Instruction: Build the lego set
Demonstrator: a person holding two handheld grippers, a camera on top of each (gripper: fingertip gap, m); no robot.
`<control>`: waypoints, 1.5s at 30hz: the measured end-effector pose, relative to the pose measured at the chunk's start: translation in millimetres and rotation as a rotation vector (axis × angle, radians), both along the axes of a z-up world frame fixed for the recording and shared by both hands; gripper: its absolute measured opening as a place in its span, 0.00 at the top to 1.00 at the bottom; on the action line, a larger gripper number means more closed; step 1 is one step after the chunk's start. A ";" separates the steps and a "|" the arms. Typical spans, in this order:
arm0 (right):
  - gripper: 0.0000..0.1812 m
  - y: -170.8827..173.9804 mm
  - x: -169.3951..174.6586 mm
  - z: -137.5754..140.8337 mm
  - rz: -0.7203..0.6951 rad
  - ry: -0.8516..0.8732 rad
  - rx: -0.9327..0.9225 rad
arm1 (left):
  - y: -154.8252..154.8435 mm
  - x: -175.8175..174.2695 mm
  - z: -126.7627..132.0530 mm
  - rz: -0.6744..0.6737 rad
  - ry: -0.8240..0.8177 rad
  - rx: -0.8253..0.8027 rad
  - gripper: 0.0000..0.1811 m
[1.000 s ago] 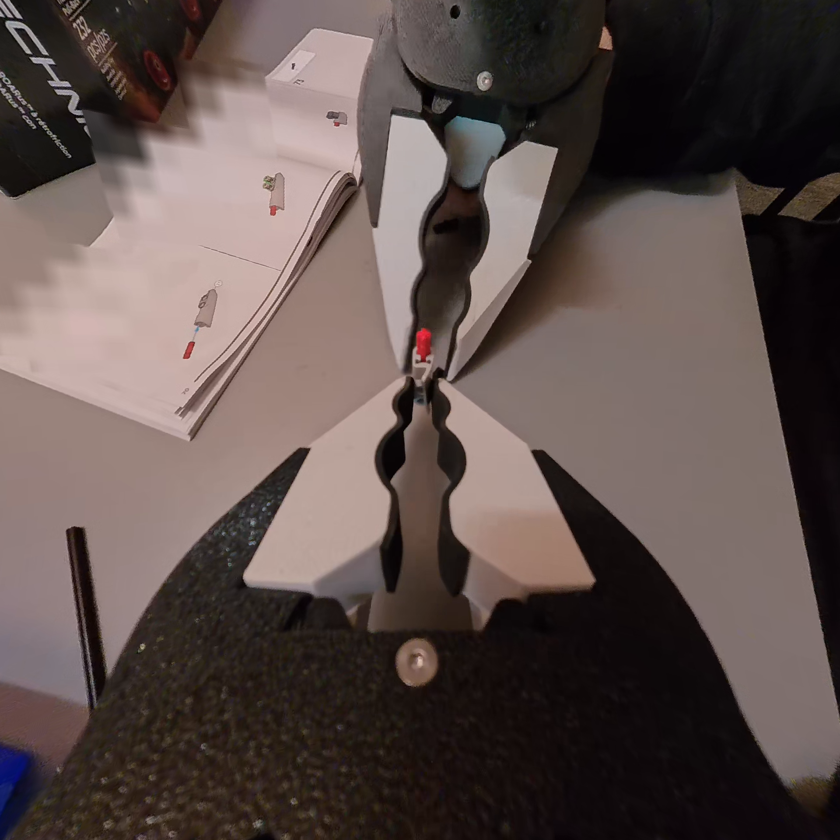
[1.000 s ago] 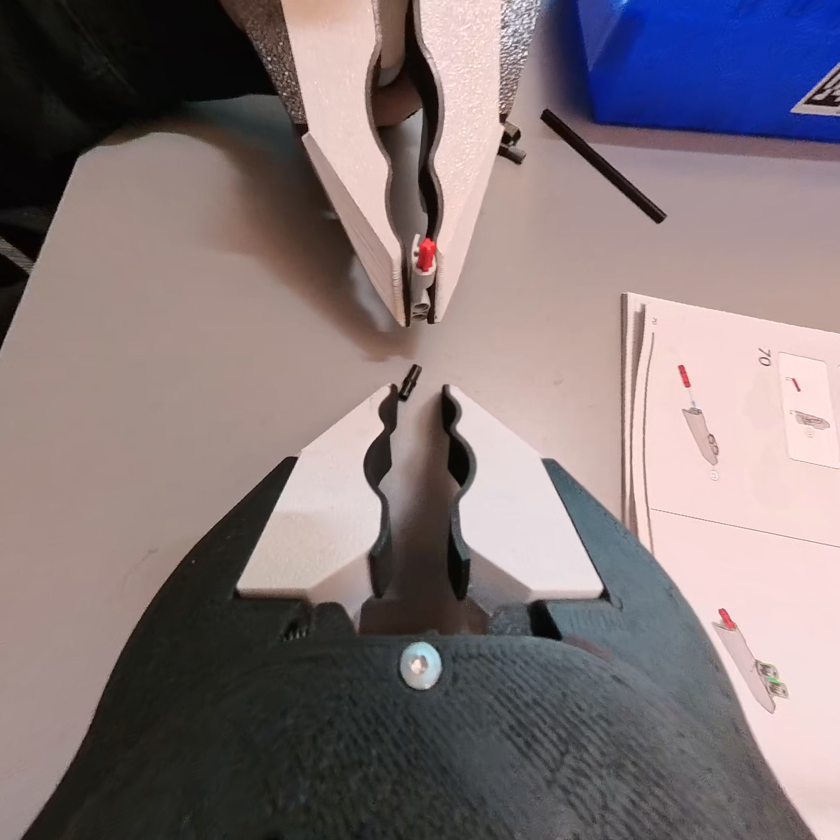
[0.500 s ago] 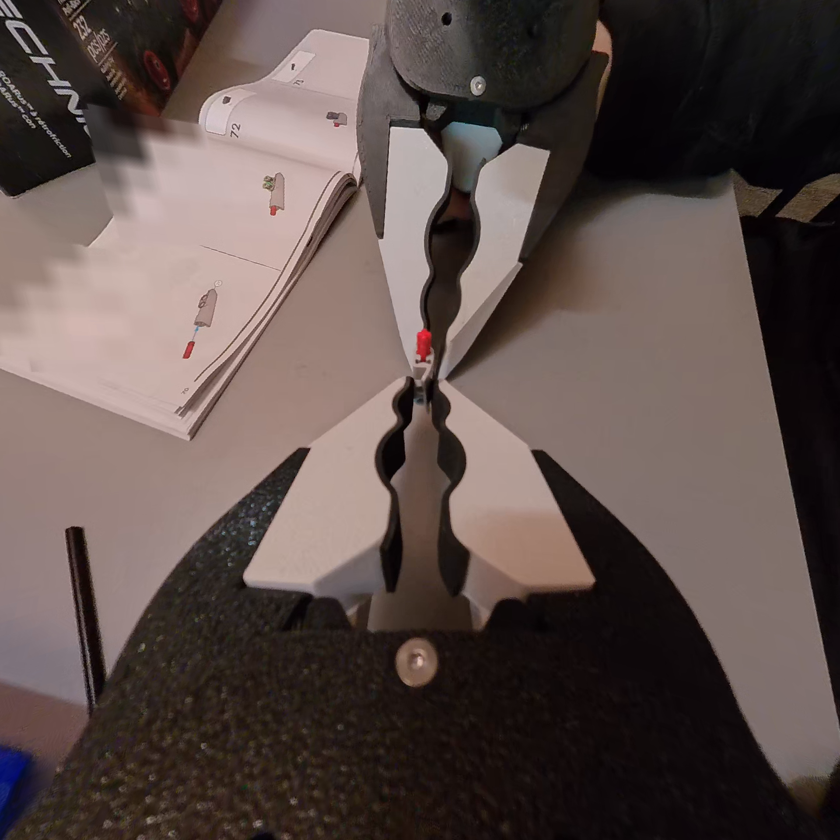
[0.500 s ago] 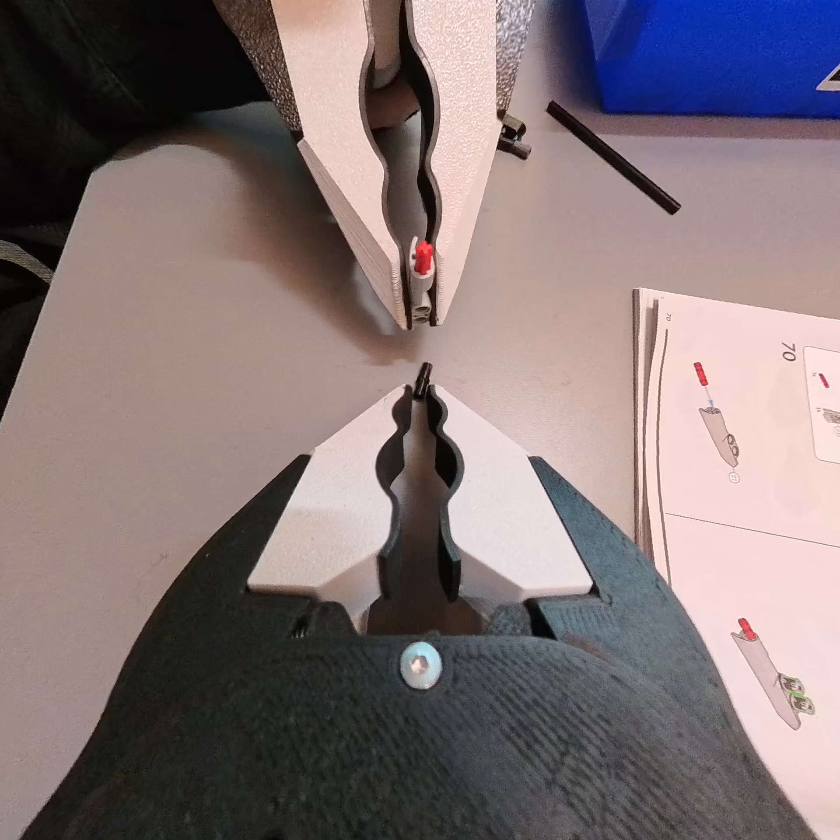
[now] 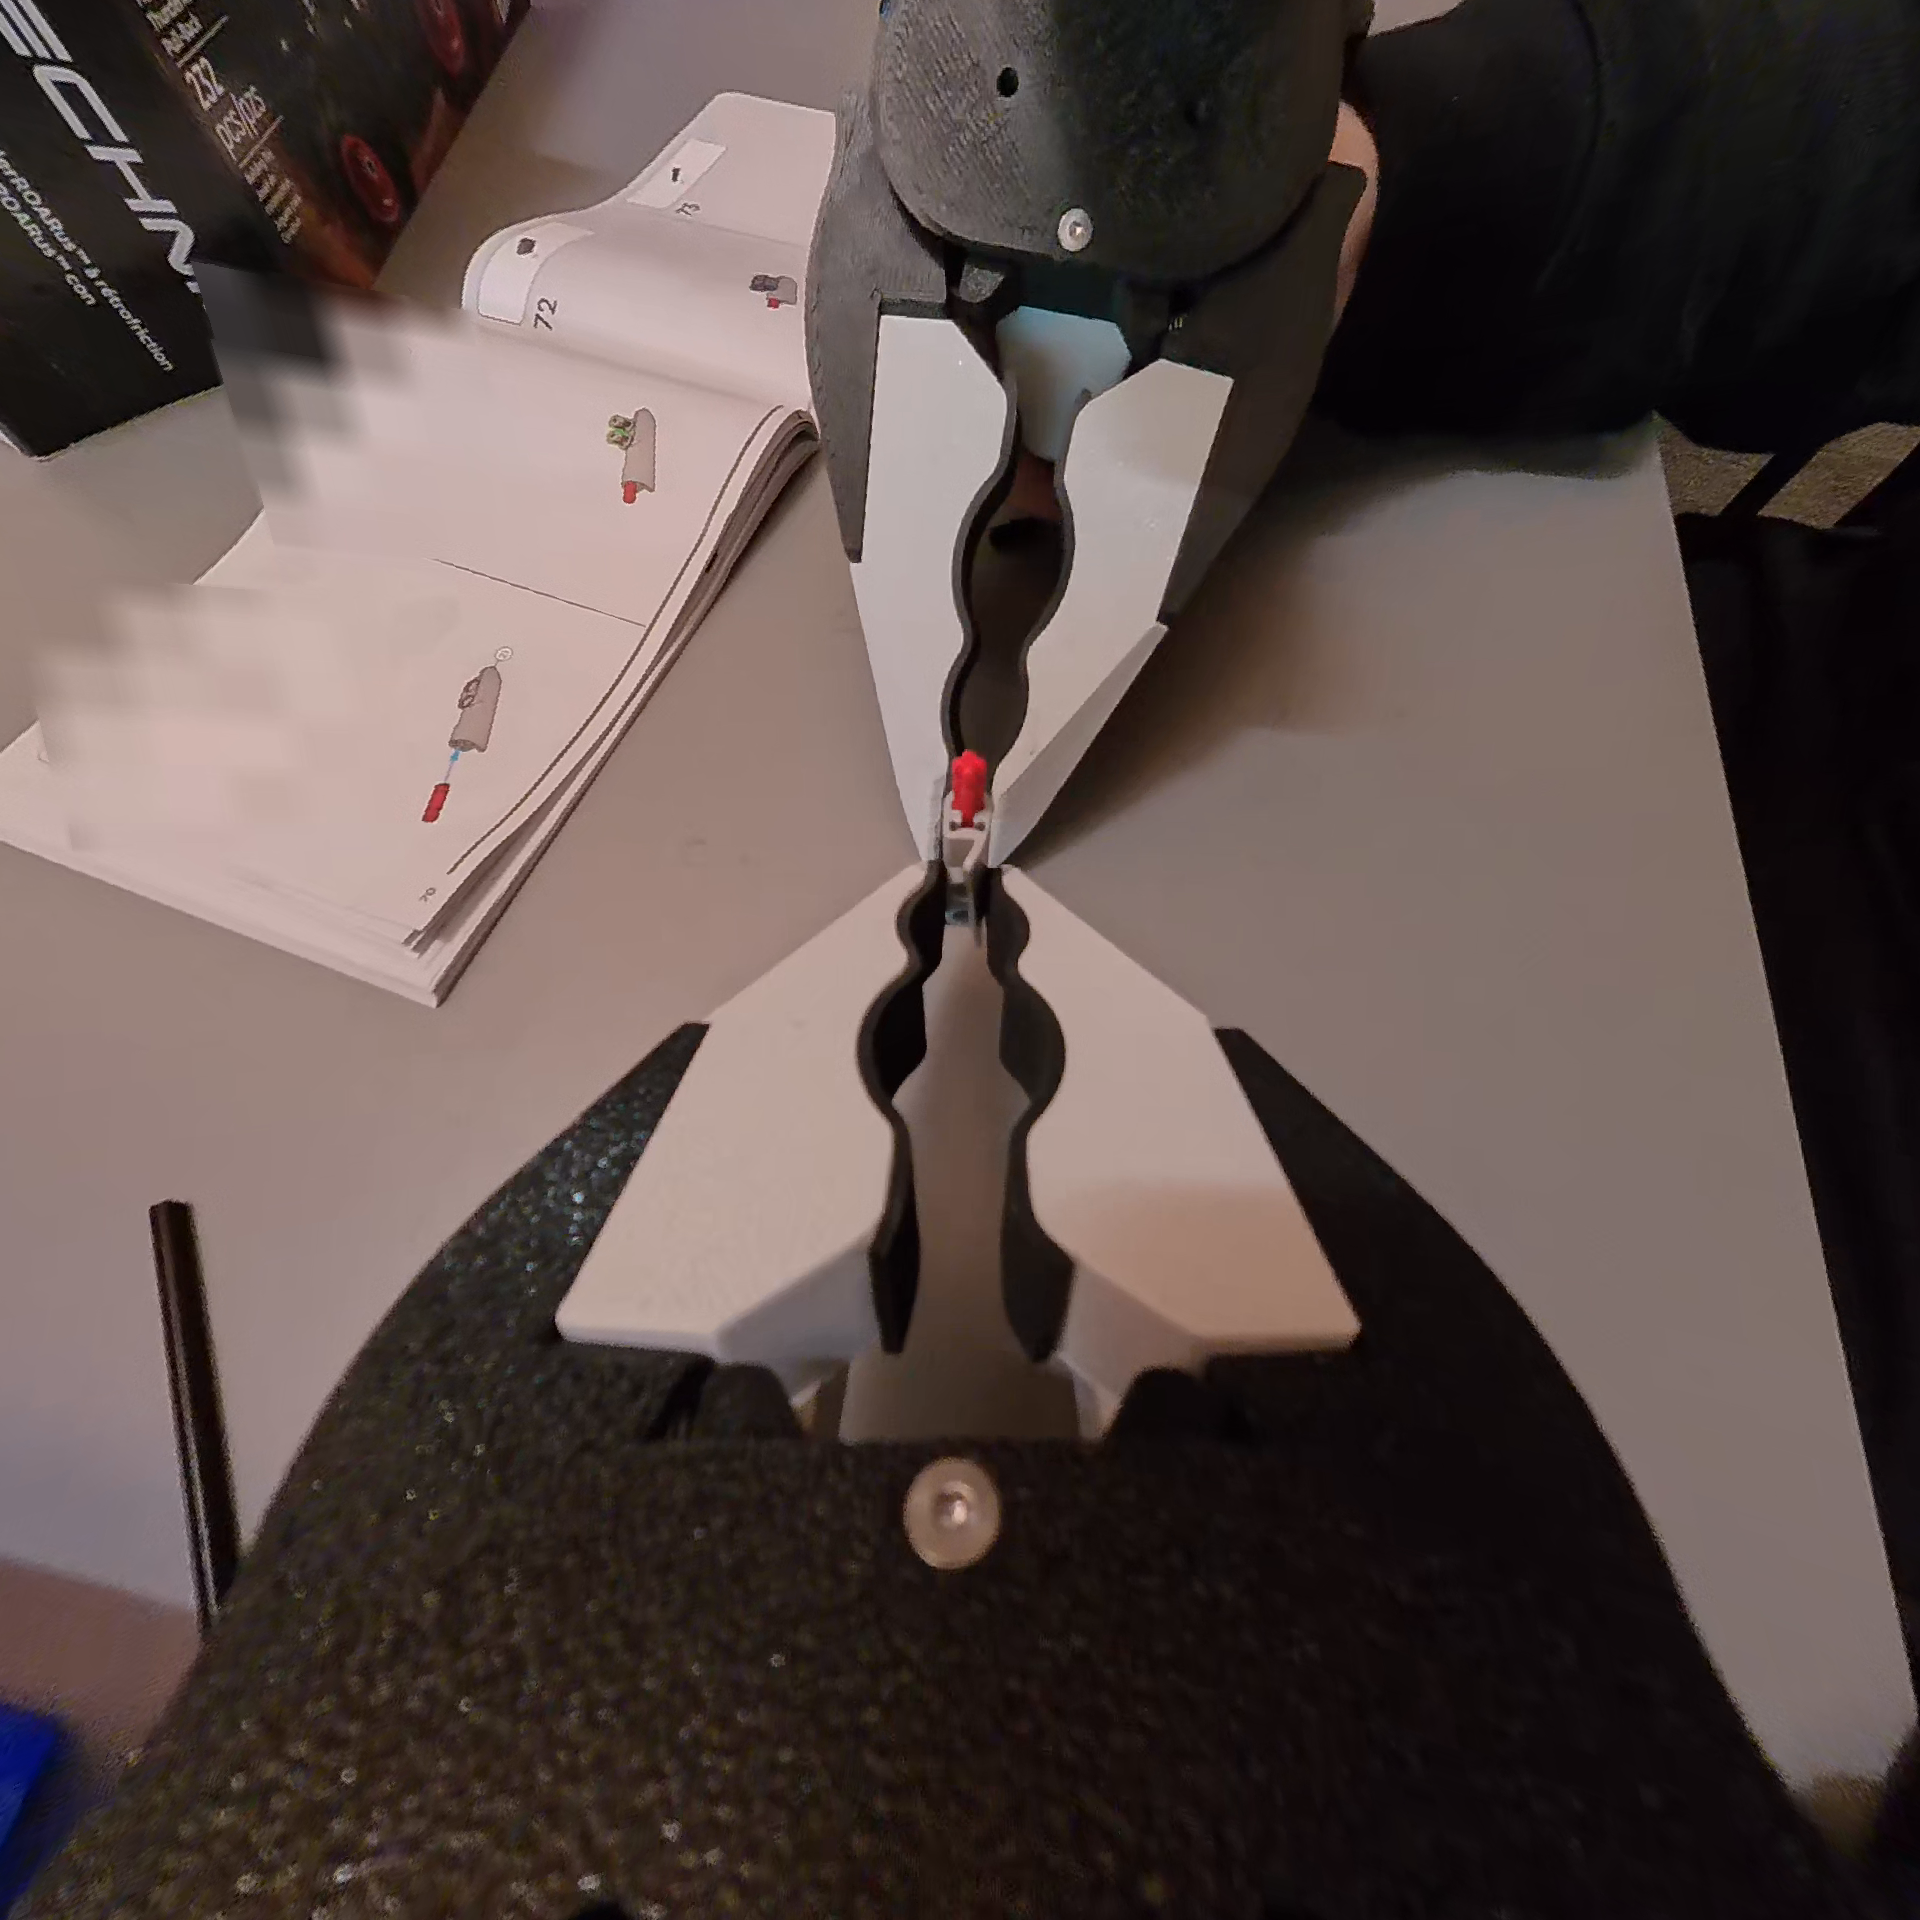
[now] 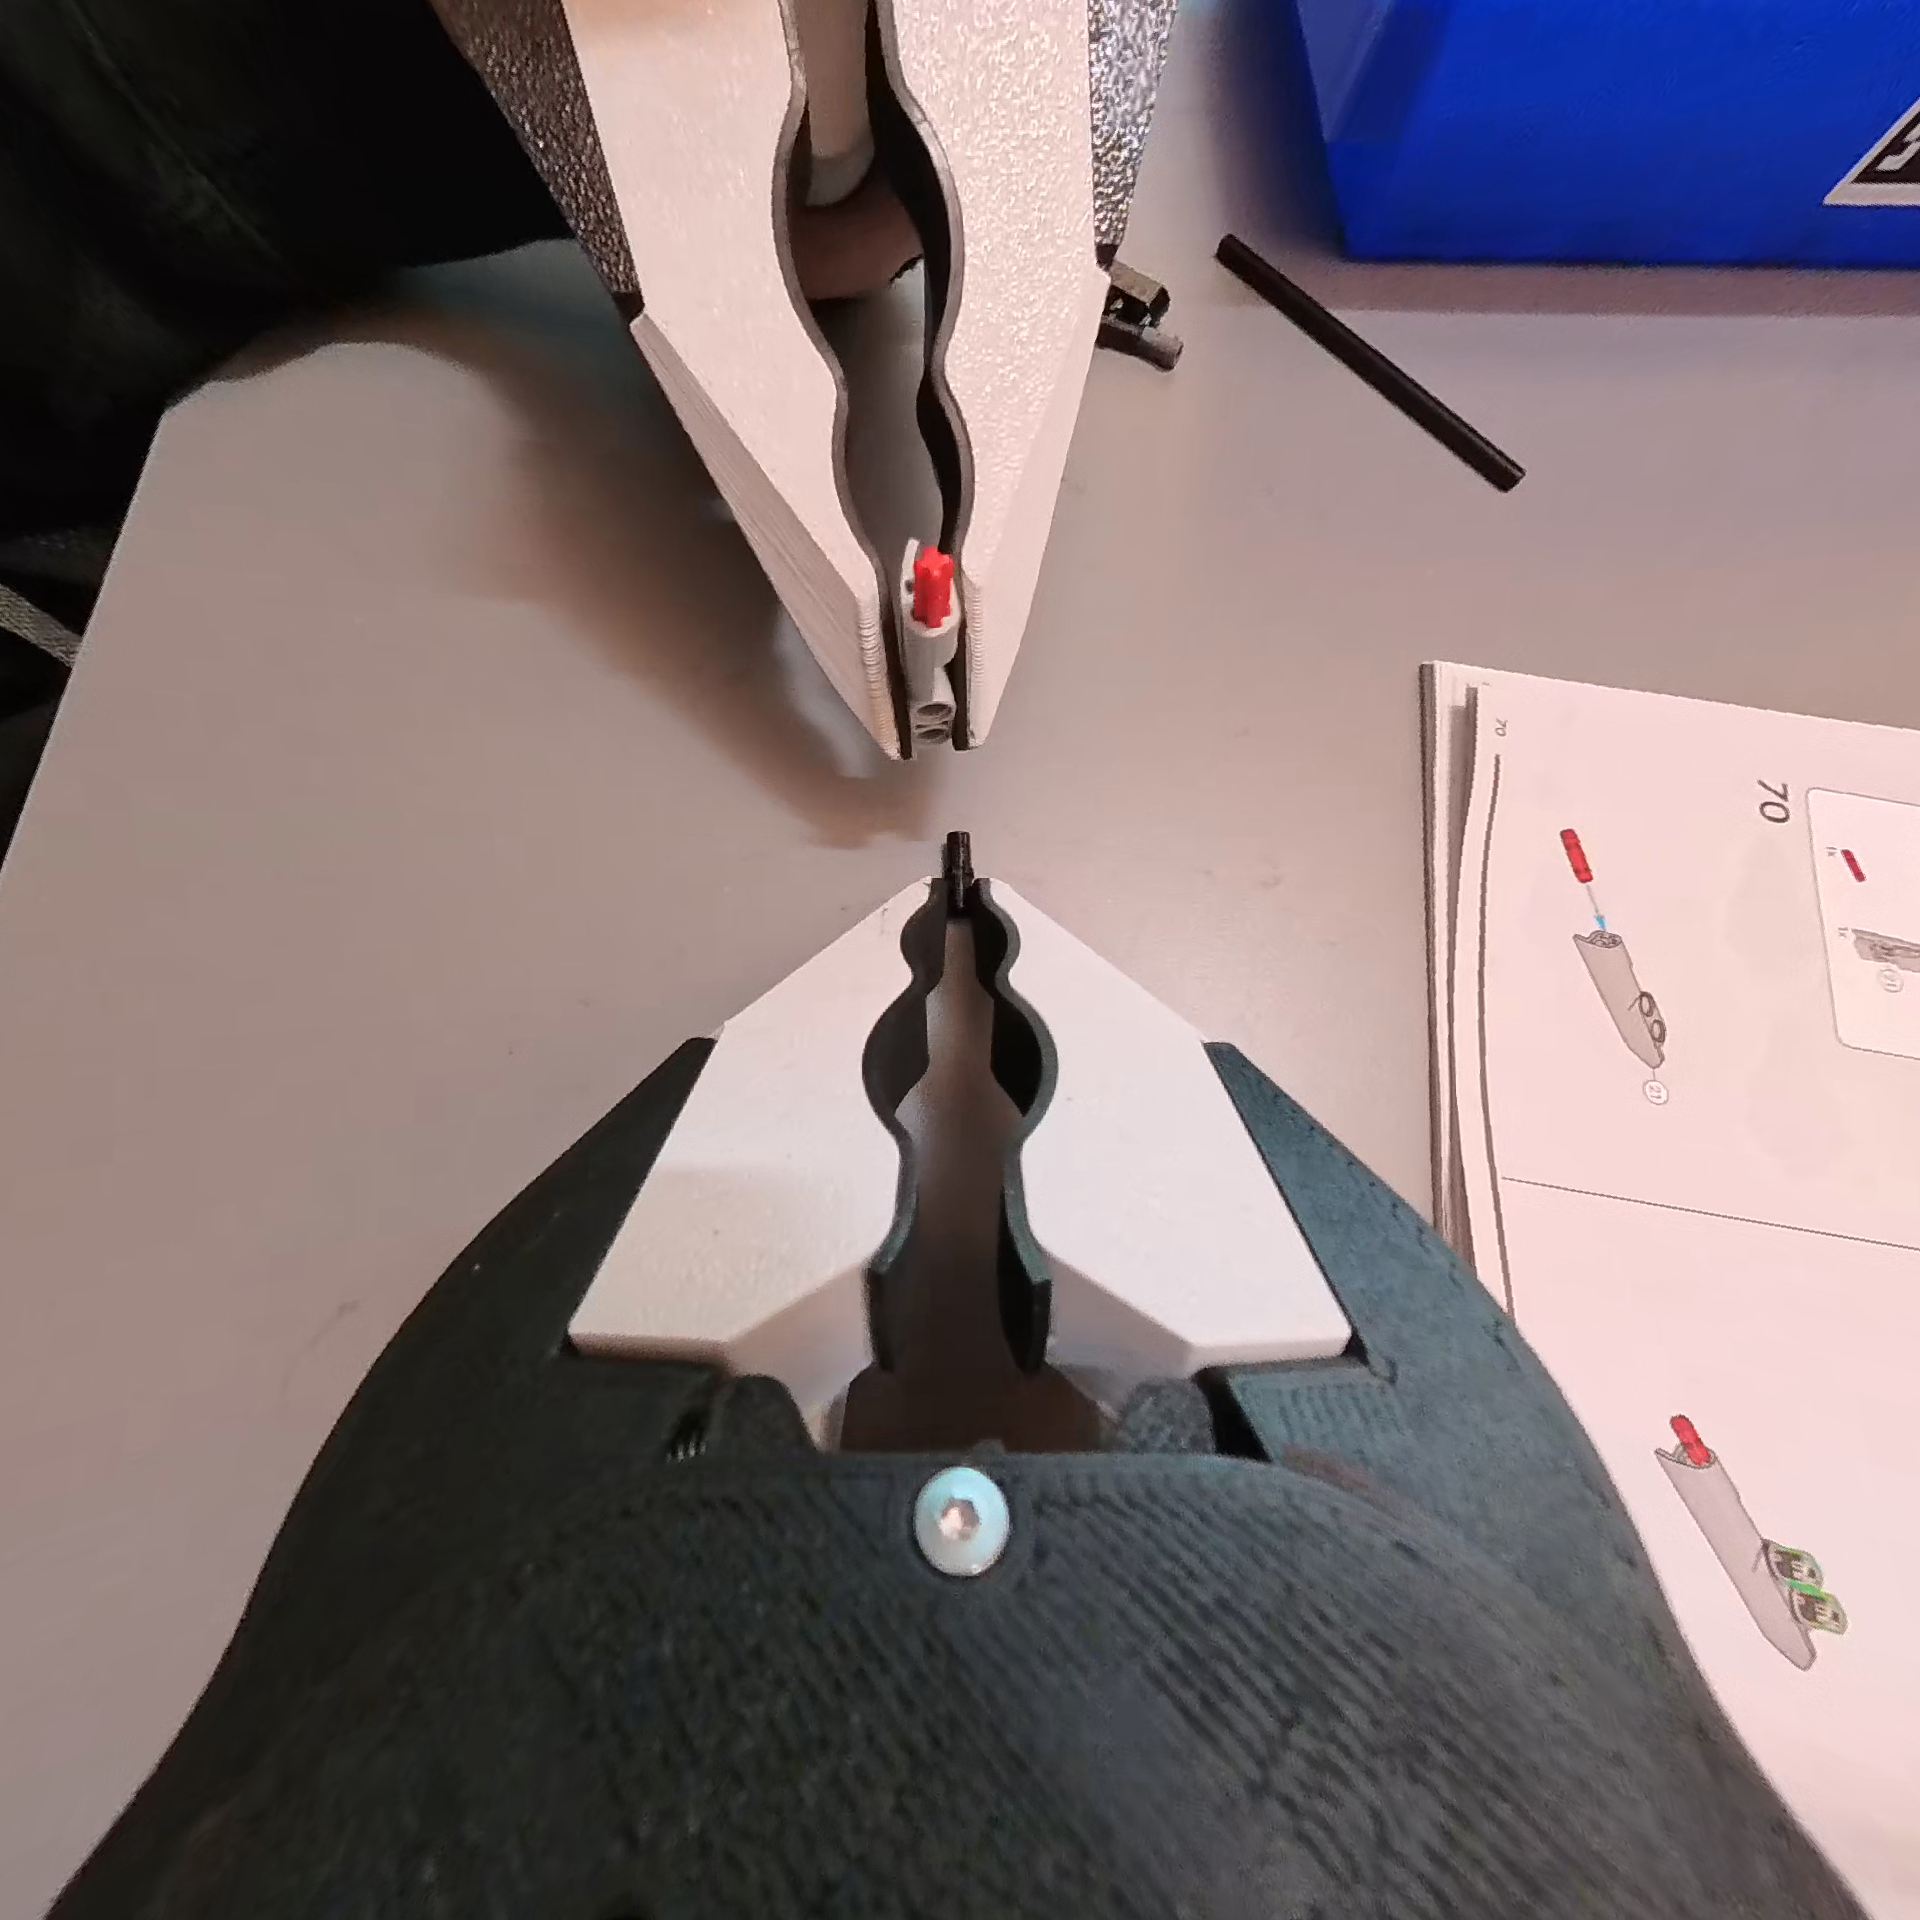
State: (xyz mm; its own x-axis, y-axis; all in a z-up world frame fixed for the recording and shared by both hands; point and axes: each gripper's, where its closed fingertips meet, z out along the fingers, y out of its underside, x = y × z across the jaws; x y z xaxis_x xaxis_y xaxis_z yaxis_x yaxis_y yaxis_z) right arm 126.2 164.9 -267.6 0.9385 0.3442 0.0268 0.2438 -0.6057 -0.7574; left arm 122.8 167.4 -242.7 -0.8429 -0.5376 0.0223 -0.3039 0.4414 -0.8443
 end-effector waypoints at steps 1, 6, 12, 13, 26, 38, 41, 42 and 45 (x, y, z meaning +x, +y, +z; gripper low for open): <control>0.98 0.2 -0.2 -0.2 0.001 -0.006 0.002 | 0.1 0.0 -0.2 0.001 0.002 0.000 0.98; 0.98 0.6 -1.4 -0.6 0.008 -0.023 0.007 | 0.8 0.4 -0.5 0.007 0.005 0.001 0.98; 0.98 0.0 -3.4 16.2 0.003 -0.045 0.106 | 4.6 -0.8 2.3 0.017 0.014 -0.026 0.97; 0.98 1.6 -2.1 28.5 -0.004 -0.051 0.167 | 4.4 -1.7 3.2 0.012 0.015 -0.034 0.97; 0.98 7.8 -7.6 35.9 0.043 -0.312 0.270 | 2.8 -3.2 3.3 0.002 0.036 -0.047 0.97; 0.98 4.8 -10.1 22.7 0.177 -0.679 0.223 | 1.1 -5.3 -12.3 -0.030 0.030 0.080 0.98; 0.98 5.8 -11.9 24.4 0.171 -0.599 0.254 | 1.4 -6.4 -11.7 -0.036 0.032 0.073 0.98; 0.98 6.0 -12.7 24.8 0.169 -0.570 0.264 | 1.5 -6.7 -11.7 -0.038 0.034 0.073 0.98; 0.98 6.0 -14.3 24.9 0.156 -0.482 0.279 | 1.7 -7.5 -12.3 -0.045 0.027 0.082 0.98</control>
State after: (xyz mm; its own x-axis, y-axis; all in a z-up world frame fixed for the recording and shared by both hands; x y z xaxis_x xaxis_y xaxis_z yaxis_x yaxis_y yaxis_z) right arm 111.9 170.9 -242.7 0.7366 0.3961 0.5483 0.6713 -0.3287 -0.6644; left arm 115.2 169.1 -255.1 -0.8658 -0.5005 0.0031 -0.3047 0.5222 -0.7965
